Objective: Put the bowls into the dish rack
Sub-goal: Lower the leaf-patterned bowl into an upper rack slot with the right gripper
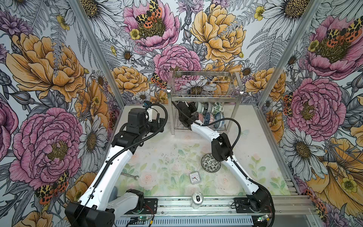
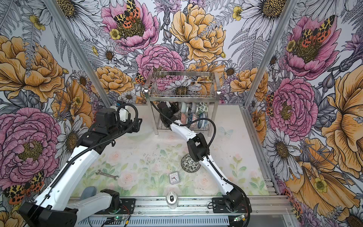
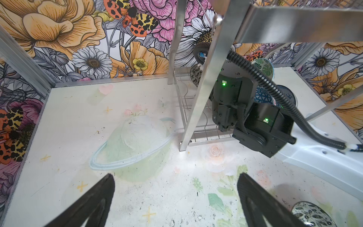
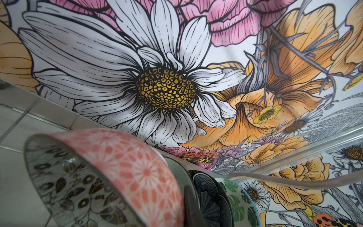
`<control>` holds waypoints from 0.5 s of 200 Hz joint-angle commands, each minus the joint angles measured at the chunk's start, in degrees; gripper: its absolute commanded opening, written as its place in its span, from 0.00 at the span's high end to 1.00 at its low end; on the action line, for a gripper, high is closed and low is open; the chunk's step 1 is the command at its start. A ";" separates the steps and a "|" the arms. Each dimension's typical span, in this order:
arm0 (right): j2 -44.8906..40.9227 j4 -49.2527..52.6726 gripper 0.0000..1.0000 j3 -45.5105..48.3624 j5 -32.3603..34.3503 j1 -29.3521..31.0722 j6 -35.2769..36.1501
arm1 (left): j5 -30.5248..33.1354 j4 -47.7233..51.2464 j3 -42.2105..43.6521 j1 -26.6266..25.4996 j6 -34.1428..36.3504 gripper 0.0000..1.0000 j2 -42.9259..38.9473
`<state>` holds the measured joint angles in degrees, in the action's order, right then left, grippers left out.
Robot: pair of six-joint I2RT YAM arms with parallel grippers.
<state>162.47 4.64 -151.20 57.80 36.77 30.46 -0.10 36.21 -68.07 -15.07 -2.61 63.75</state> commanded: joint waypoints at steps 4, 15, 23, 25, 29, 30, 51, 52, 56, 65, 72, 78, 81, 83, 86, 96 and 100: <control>2.08 -1.28 1.00 -3.32 -1.69 -0.63 1.07 | -1.81 -0.44 0.05 0.77 -0.46 0.01 -0.62; 2.71 -1.23 1.00 -3.64 -1.90 -0.85 1.39 | -1.90 -0.43 0.09 0.71 -0.46 0.01 -0.61; 3.22 -1.17 1.00 -4.03 -2.03 -1.04 1.67 | -1.92 -0.42 0.09 0.84 -0.49 0.01 -0.56; 3.29 -1.14 1.00 -4.07 -2.11 -1.08 1.68 | -1.92 -0.43 0.06 0.85 -0.54 0.01 -0.60; 3.50 -1.13 1.00 -4.17 -2.23 -1.16 1.80 | -1.93 -0.41 0.07 0.89 -0.55 0.01 -0.56; 3.48 -1.13 1.00 -4.18 -2.24 -1.17 1.80 | -1.93 -0.42 0.10 0.86 -0.55 0.01 -0.56; 4.08 -1.13 1.00 -4.19 -2.71 -1.70 1.97 | -2.09 -0.43 0.09 0.99 -0.55 0.01 -0.47; 4.12 -1.17 1.00 -4.19 -2.70 -1.70 1.97 | -2.14 -0.43 0.11 0.95 -0.55 0.01 -0.47; 4.16 -1.14 1.00 -4.12 -2.85 -1.77 2.06 | -2.17 -0.43 0.13 0.93 -0.60 0.01 -0.39; 4.34 -1.13 1.00 -4.22 -3.18 -1.92 2.03 | -2.14 -0.48 0.12 0.92 -0.55 0.01 -0.38; 4.43 -1.13 1.00 -4.22 -3.45 -1.91 2.01 | -2.18 -0.43 0.09 0.92 -0.55 0.01 -0.31; 4.52 -1.10 1.00 -4.18 -3.77 -2.05 2.10 | -2.17 -0.43 0.05 1.01 -0.56 0.01 -0.36; 4.46 -1.13 1.00 -4.15 -3.92 -2.00 2.08 | -2.20 -0.43 0.05 1.01 -0.55 0.01 -0.29; 4.50 -1.19 1.00 -4.16 -4.05 -2.04 2.11 | -2.17 -0.39 0.11 1.03 -0.55 0.01 -0.22; 4.59 -1.08 1.00 -4.19 -4.23 -2.06 2.08 | -2.18 -0.43 0.05 1.01 -0.55 0.01 -0.21; 4.62 -1.02 1.00 -4.13 -4.74 -2.02 2.24 | -2.23 -0.45 0.09 1.14 -0.55 0.01 -0.23; 4.69 -0.88 1.00 -4.11 -5.21 -1.99 2.23 | -2.21 -0.44 0.09 1.10 -0.55 0.01 -0.15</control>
<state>164.83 3.77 -153.73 54.61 35.16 31.62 -0.99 36.21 -68.07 -14.70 -2.81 63.75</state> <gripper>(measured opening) 0.113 0.986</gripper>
